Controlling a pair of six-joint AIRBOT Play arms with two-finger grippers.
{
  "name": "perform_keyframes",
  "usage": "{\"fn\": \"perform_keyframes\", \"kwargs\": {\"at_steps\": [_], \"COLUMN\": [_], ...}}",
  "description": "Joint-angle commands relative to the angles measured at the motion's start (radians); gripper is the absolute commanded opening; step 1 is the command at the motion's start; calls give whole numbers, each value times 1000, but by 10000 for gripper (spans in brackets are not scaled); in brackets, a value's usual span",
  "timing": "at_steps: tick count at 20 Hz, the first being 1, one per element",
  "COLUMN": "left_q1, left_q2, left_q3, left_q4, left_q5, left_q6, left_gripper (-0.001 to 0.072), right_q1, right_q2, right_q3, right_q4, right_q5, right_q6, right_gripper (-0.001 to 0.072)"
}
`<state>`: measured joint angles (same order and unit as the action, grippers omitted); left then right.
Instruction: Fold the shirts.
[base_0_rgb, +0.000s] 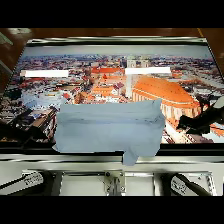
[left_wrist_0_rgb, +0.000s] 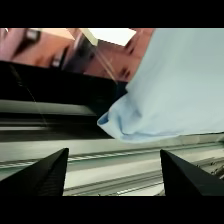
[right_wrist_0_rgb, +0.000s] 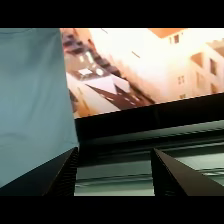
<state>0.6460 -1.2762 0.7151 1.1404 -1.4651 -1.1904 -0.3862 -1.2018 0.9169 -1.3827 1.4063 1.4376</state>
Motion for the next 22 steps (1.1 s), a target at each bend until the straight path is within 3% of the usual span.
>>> {"fn": "perform_keyframes", "kwargs": {"at_steps": [1, 6, 10, 11, 13, 15, 17, 19, 21, 22], "left_q1": [9, -49, -97, -108, -133, -156, -153, -148, -148, -148], "left_q2": [17, 6, -41, -54, -72, -74, -73, -69, -61, -53], "left_q3": [-133, -157, -157, -157, -157, -157, -157, -156, -154, -154], "left_q4": [-15, -16, -74, -98, -147, -151, -154, -154, -155, -155], "left_q5": [48, 146, 228, 242, 250, 242, 227, 223, 223, 215], "left_q6": [65, 64, 34, 32, 30, 36, 50, 53, 53, 53], "left_gripper": [594, 593, 552, 418, 259, 34, 34, 34, 34, 34], "right_q1": [-44, 10, 22, 22, 22, 22, 22, 23, 23, 23], "right_q2": [26, 26, 26, 26, 26, 26, 26, 28, 49, 64], "right_q3": [-113, -130, -130, -130, -130, -130, -134, -173, -245, -285], "right_q4": [162, 174, 180, 180, 180, 165, 156, 256, 290, 287], "right_q5": [-50, -107, -116, -115, -104, -72, -15, 61, 50, 18], "right_q6": [-32, -27, -16, -16, -9, -10, -1, -57, -74, -74], "right_gripper": [566, 566, 566, 566, 566, 566, 566, 564, 486, 488]}}
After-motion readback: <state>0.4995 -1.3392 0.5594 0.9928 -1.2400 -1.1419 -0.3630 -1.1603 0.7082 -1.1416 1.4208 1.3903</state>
